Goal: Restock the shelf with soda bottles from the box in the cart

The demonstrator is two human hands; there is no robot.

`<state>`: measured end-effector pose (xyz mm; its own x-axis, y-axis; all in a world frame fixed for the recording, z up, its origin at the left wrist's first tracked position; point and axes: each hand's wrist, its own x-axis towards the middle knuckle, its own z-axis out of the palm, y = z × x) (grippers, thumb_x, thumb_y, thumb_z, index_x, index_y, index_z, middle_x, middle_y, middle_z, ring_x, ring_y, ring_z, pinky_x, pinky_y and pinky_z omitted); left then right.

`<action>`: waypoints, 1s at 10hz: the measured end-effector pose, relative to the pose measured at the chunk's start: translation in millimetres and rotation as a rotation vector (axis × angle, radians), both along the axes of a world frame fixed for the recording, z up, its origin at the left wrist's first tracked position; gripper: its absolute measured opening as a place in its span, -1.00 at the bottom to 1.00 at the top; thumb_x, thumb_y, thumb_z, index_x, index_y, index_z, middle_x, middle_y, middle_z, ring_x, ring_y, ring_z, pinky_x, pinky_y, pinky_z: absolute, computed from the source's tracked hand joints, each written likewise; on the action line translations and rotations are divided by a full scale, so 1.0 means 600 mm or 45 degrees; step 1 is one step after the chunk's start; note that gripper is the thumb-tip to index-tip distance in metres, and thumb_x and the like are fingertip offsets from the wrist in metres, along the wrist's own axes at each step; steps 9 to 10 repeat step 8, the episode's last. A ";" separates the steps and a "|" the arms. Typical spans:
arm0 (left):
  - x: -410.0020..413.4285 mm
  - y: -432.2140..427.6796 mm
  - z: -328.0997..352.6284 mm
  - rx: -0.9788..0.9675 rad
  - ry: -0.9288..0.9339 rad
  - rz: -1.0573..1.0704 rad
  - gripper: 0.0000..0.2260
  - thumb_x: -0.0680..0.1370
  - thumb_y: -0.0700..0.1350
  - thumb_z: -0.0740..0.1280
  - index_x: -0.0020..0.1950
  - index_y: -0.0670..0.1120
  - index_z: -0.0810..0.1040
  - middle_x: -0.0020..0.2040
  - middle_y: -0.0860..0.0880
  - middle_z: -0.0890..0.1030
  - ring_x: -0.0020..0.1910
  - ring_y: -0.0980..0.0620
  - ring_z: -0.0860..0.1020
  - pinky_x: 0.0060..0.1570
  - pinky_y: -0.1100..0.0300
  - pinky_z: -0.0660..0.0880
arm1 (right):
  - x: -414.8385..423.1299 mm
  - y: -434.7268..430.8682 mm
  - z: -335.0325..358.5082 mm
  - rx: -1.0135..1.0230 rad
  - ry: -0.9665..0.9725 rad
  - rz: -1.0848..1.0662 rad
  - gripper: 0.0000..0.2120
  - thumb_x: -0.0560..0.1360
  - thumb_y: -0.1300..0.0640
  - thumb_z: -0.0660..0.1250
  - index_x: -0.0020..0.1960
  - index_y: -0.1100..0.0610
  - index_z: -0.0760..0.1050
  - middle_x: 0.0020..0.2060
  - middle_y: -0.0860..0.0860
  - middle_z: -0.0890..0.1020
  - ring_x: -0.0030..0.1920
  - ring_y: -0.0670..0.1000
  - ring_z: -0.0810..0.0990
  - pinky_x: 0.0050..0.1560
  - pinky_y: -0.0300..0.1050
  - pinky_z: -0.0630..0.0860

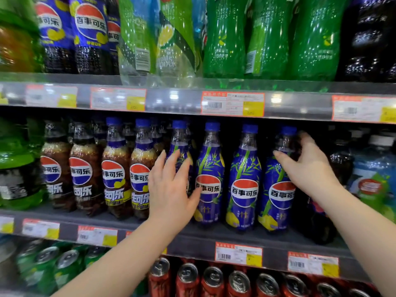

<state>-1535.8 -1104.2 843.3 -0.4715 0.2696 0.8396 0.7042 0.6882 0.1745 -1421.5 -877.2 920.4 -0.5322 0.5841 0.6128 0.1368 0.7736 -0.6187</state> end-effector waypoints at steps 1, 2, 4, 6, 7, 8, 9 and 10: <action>-0.005 -0.003 -0.006 -0.037 -0.034 -0.011 -0.41 0.29 0.01 0.47 0.26 -0.18 0.48 0.33 -0.23 0.43 0.34 -0.22 0.26 0.21 -0.23 0.36 | 0.005 -0.021 -0.008 0.150 0.070 0.035 -0.31 0.44 0.11 0.38 0.48 0.11 0.13 0.41 0.20 0.29 0.40 0.18 0.28 0.36 -0.01 0.24; -0.004 0.000 -0.011 -0.066 -0.016 -0.026 -0.43 0.32 0.04 0.38 0.26 -0.21 0.48 0.33 -0.24 0.43 0.32 -0.27 0.32 0.25 -0.19 0.35 | 0.010 -0.034 -0.014 0.188 0.034 0.116 -0.30 0.46 0.18 0.36 0.50 0.04 0.09 0.47 0.18 0.15 0.43 0.14 0.21 0.36 -0.10 0.19; 0.003 0.001 0.000 -0.116 0.005 0.049 -0.41 0.30 0.06 0.38 0.25 -0.21 0.50 0.28 -0.21 0.48 0.28 -0.19 0.28 0.21 -0.15 0.40 | 0.011 -0.033 -0.012 0.134 0.033 0.217 -0.36 0.46 0.19 0.35 0.47 0.03 0.17 0.49 0.13 0.09 0.43 0.13 0.23 0.32 -0.18 0.20; 0.019 -0.001 0.014 -0.292 0.011 0.153 -0.39 0.26 0.09 0.37 0.22 -0.22 0.52 0.24 -0.25 0.52 0.22 -0.34 0.46 0.14 -0.19 0.45 | 0.042 -0.033 -0.042 0.169 0.027 0.316 -0.37 0.45 0.19 0.37 0.45 0.02 0.22 0.54 0.05 -0.07 0.51 0.04 0.06 0.28 -0.26 0.14; 0.031 -0.007 0.020 -0.327 -0.079 0.135 -0.36 0.27 0.10 0.35 0.26 -0.21 0.50 0.27 -0.28 0.49 0.27 -0.35 0.41 0.18 -0.22 0.45 | 0.093 -0.026 -0.096 0.223 0.095 0.325 -0.46 0.46 0.18 0.38 0.40 0.05 0.31 0.51 -0.12 0.03 0.42 -0.30 0.03 0.25 -0.39 0.06; 0.043 -0.022 0.026 -0.304 -0.084 0.078 -0.35 0.26 0.12 0.35 0.27 -0.19 0.49 0.28 -0.27 0.49 0.28 -0.34 0.41 0.18 -0.22 0.44 | 0.168 -0.044 -0.200 0.118 0.088 0.331 -0.60 0.40 0.05 0.31 0.22 0.13 0.50 0.34 -0.44 0.18 0.30 -0.46 0.19 0.24 -0.61 0.05; 0.043 -0.022 0.026 -0.304 -0.084 0.078 -0.35 0.26 0.12 0.35 0.27 -0.19 0.49 0.28 -0.27 0.49 0.28 -0.34 0.41 0.18 -0.22 0.44 | 0.168 -0.044 -0.200 0.118 0.088 0.331 -0.60 0.40 0.05 0.31 0.22 0.13 0.50 0.34 -0.44 0.18 0.30 -0.46 0.19 0.24 -0.61 0.05; 0.043 -0.022 0.026 -0.304 -0.084 0.078 -0.35 0.26 0.12 0.35 0.27 -0.19 0.49 0.28 -0.27 0.49 0.28 -0.34 0.41 0.18 -0.22 0.44 | 0.168 -0.044 -0.200 0.118 0.088 0.331 -0.60 0.40 0.05 0.31 0.22 0.13 0.50 0.34 -0.44 0.18 0.30 -0.46 0.19 0.24 -0.61 0.05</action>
